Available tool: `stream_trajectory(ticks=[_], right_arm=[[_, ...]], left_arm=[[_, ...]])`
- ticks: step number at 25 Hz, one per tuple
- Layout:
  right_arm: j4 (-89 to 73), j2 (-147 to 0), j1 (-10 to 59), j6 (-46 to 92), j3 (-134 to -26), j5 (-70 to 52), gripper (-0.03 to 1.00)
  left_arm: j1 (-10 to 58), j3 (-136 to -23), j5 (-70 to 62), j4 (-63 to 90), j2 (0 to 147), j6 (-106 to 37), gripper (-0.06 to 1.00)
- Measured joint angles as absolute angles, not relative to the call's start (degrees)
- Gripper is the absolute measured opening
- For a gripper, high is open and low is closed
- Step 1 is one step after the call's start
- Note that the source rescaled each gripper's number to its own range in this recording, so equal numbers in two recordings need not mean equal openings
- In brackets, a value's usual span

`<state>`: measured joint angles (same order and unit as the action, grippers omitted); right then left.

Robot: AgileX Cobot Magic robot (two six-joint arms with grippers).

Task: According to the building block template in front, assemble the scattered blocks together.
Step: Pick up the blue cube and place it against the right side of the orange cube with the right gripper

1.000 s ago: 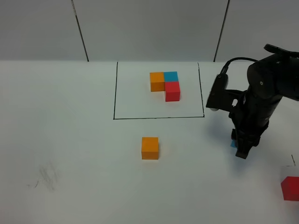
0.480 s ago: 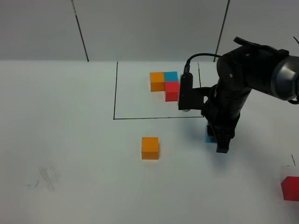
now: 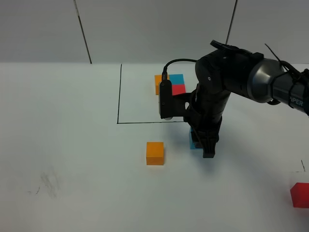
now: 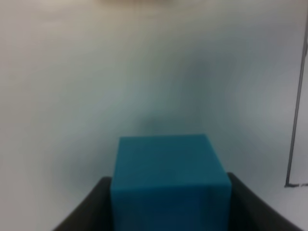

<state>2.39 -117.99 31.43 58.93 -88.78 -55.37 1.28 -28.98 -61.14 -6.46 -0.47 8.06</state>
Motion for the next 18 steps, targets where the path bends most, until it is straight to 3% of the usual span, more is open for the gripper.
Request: stream_trajectory(ticks=[18], right_arm=[[-1.4, -120.2, 34.8, 60.0, -90.2, -52.2, 0.21]], left_arm=[[1.3, -29.0, -61.1, -6.5, -0.5, 8.1, 0.67]])
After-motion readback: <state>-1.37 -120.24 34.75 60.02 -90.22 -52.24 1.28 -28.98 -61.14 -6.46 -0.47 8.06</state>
